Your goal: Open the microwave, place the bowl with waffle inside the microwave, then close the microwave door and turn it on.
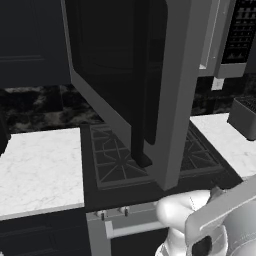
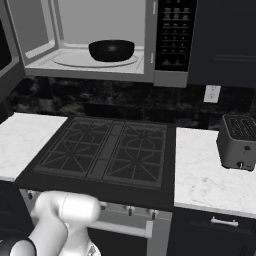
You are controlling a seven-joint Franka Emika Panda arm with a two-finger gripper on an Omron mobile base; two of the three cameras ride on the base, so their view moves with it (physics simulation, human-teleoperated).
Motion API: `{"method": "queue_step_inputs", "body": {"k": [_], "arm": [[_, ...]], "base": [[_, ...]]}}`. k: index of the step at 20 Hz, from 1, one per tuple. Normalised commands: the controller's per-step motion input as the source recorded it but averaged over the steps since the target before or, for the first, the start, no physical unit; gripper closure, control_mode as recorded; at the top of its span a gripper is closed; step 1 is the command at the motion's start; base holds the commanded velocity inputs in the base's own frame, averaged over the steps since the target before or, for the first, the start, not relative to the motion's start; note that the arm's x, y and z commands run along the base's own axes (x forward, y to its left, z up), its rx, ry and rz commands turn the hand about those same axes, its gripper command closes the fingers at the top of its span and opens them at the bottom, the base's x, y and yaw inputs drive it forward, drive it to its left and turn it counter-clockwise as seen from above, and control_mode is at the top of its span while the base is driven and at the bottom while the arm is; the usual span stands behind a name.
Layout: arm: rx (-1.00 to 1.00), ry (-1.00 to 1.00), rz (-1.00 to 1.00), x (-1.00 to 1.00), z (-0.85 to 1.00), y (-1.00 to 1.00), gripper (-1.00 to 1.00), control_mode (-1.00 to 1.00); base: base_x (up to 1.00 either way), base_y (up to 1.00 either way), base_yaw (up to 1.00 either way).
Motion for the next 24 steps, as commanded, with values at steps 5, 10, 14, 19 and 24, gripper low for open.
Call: {"method": "queue_step_inputs", "body": {"k": [5, 10, 14, 19, 24], "arm": [[-0.32, 0.14, -0.21, 0.21, 0.00, 1.00, -1.00, -1.00], [-0.29, 0.26, -0.26, 0.97, -0.29, 0.98, -1.00, -1.00], [-0.19, 0.22, -0.31, 1.00, -0.46, 0.46, -1.00, -1.00], [-0.05, 0.22, -0.31, 0.94, -0.29, -0.33, -1.00, -1.00], [0.09, 0.09, -0.10, 0.18, -0.09, -1.00, -1.00, -1.00]], "base": [[0.00, 0.00, 0.00], [0.00, 0.00, 0.00], [0.00, 0.00, 0.00], [0.00, 0.00, 0.00], [0.00, 0.00, 0.00]]}}
